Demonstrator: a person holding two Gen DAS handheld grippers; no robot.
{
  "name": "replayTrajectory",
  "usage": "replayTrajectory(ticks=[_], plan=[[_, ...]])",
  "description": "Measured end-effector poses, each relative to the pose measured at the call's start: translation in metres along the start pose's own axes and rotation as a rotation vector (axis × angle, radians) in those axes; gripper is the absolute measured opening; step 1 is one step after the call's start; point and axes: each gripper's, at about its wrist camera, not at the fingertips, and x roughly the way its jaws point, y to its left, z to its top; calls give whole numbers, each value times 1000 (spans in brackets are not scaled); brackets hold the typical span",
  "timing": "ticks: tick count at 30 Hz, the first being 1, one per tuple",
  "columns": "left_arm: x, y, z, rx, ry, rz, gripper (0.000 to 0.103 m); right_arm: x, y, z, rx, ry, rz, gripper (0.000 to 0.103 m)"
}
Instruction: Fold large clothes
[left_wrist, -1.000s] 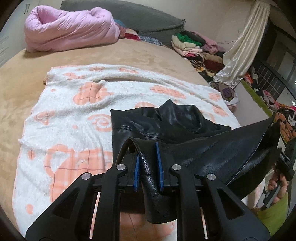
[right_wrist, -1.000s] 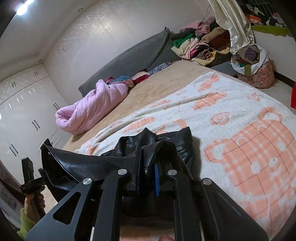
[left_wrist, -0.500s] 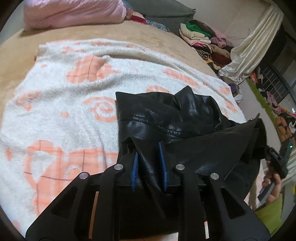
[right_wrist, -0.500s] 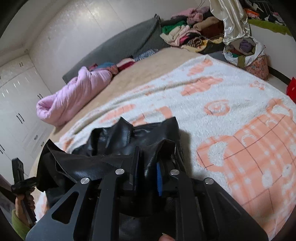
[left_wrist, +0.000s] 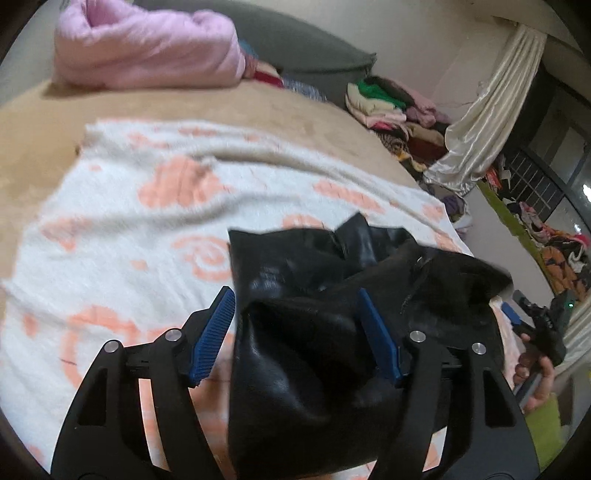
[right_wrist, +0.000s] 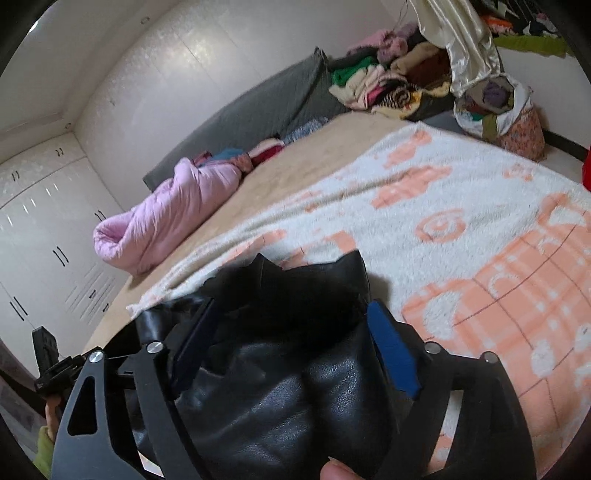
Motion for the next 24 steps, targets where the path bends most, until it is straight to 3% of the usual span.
replayTrajectory(ticks=[3,7,12,16,19,20,21,22,23,24], plan=[[-7,-1,0,21,-30,34,60,-7,4,3,-34,-25,-6,89],[-10,-4,-1,44,-61,64,62,-4,17,4,-144,-19,-99,89],[24,-12,-5,123,25,146,67,29,34,3,-343,76,-267,87],[54,-8,-9,126,95,192,67,61,38,0,-416,159,-315,76],[62,-11,-6,163,88,224,67,81,40,-6,-472,199,-327,61],[64,-13,-4,177,81,235,64,86,41,-7,-488,206,-336,55],[66,-15,-4,186,80,233,46,90,42,-9,-506,207,-346,47],[67,-16,-3,192,78,231,24,92,41,-10,-514,198,-359,29],[68,-18,-3,201,73,251,23,91,40,-10,-510,185,-371,19],[67,-21,-3,211,65,258,15,87,39,-8,-491,171,-362,16]])
